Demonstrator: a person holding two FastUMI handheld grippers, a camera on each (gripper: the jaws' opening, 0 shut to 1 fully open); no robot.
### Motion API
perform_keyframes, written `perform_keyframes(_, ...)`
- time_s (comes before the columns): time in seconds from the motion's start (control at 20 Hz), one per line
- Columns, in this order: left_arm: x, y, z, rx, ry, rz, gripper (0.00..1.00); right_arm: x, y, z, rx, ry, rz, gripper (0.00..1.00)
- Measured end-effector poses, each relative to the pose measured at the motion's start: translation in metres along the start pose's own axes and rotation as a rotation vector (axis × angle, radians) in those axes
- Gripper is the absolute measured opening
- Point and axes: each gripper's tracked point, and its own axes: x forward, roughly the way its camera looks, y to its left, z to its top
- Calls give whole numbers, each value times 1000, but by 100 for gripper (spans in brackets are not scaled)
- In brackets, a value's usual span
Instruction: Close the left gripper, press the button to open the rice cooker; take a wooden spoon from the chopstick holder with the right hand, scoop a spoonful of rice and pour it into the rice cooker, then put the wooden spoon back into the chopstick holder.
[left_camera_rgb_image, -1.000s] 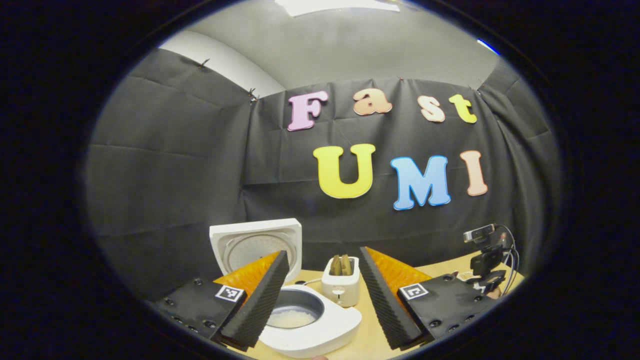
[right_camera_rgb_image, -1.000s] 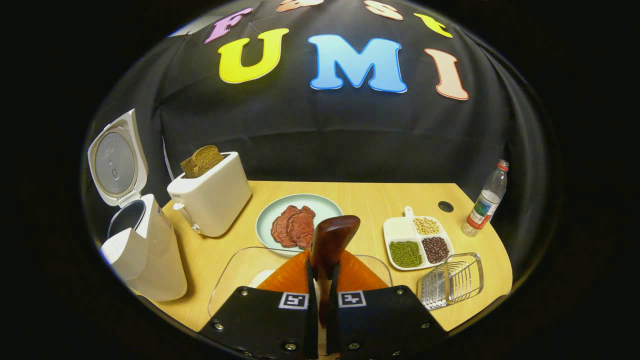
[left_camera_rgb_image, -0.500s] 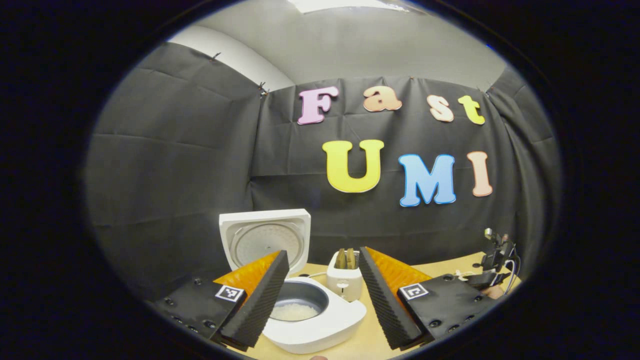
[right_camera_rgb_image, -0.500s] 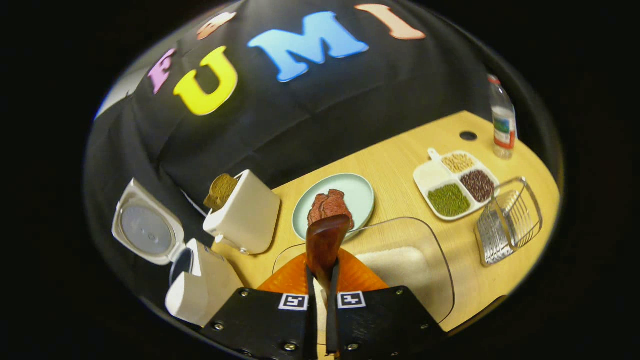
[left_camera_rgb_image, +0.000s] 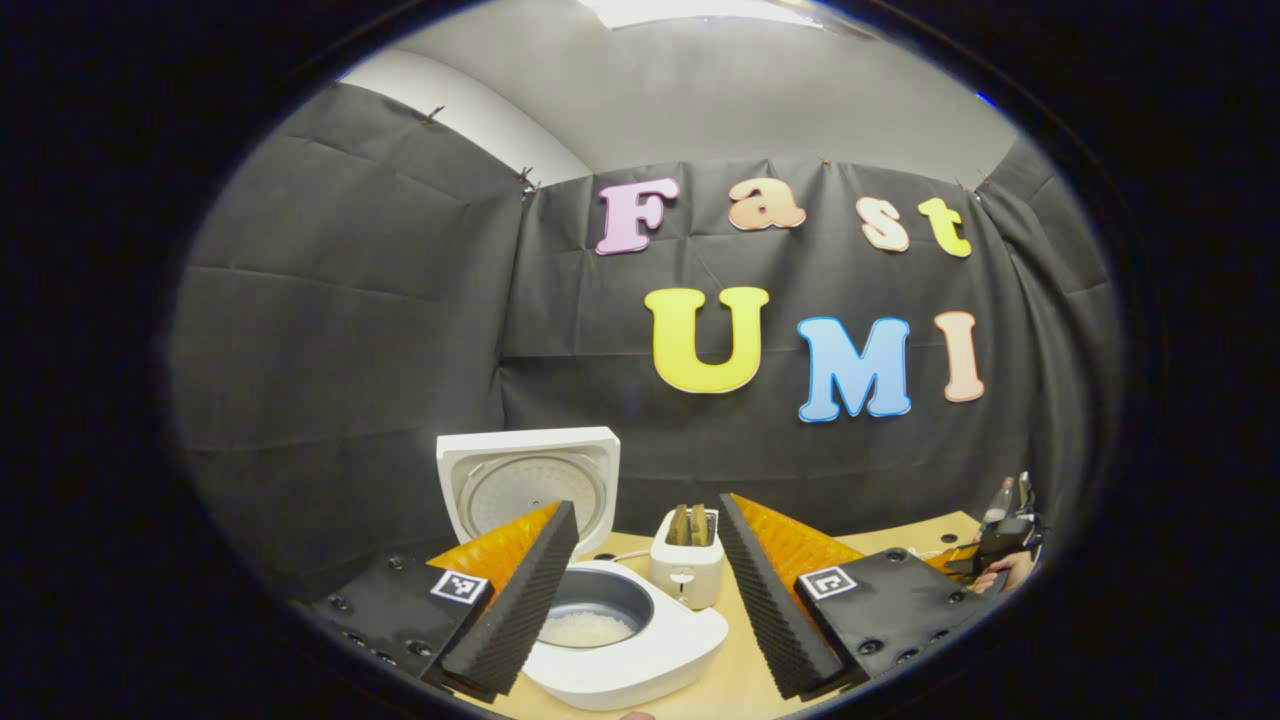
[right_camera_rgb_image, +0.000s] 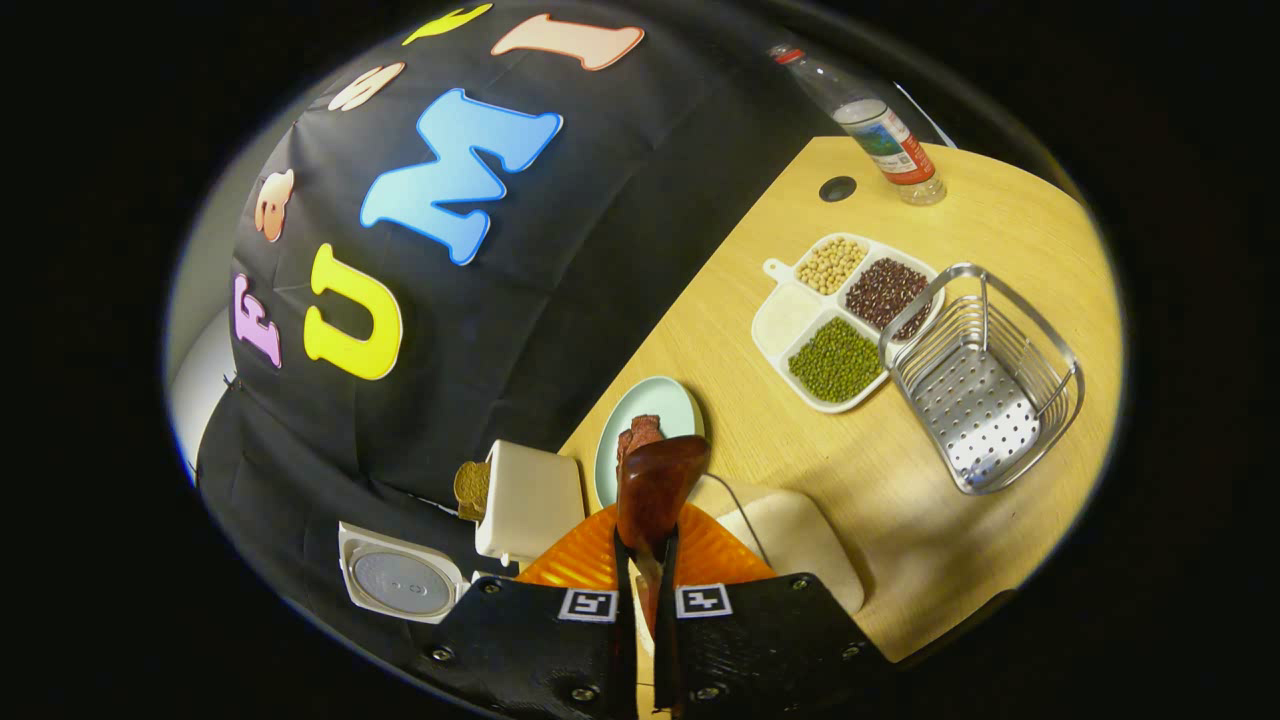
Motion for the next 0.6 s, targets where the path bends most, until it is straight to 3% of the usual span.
perform_keyframes(0.6, 5, 23, -2, -4, -4, 2, 98, -31, 62, 19, 149, -29, 178, 7)
